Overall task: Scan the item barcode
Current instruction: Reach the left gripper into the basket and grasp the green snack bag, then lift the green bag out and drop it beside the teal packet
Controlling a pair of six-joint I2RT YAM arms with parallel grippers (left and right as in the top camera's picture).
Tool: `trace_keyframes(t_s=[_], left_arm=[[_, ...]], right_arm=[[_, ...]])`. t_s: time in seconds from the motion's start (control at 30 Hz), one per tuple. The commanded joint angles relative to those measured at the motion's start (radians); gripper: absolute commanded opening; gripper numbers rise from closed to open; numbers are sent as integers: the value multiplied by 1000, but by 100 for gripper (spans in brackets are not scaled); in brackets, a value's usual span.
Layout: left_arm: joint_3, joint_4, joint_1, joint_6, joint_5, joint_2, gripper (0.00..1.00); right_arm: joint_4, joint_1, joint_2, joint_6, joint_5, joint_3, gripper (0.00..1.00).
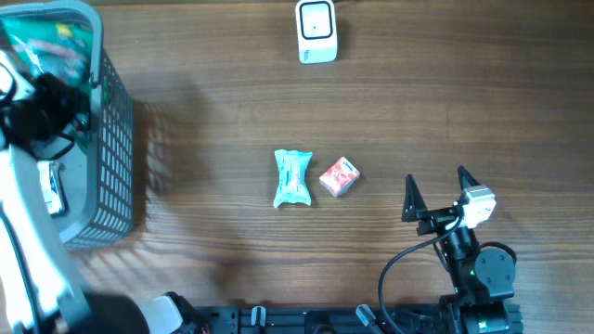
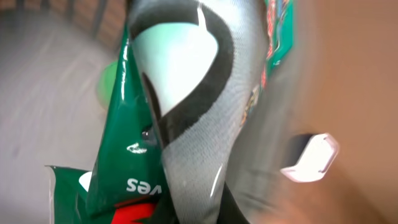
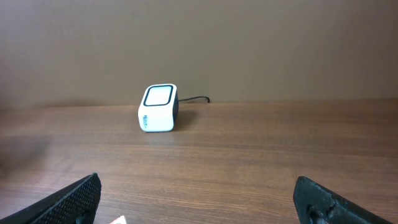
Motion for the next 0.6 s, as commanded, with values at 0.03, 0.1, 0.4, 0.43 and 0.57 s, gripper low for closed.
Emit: trace_keyframes(t_s=[0.03, 0.1, 0.4, 0.43, 0.57], left_arm=[[8, 72, -4, -43, 6, -281, 4], [8, 71, -4, -43, 18, -350, 4], [-6, -58, -296, 83, 389, -299, 4], [-8, -68, -358, 100, 362, -264, 4], [-16, -121, -517, 96, 12, -101, 4]], right_arm=[[3, 4, -5, -10, -1, -1, 100], [3, 4, -5, -10, -1, -1, 100], [3, 4, -5, -10, -1, -1, 100], [3, 4, -5, -10, -1, -1, 100], [3, 4, -5, -10, -1, -1, 100]])
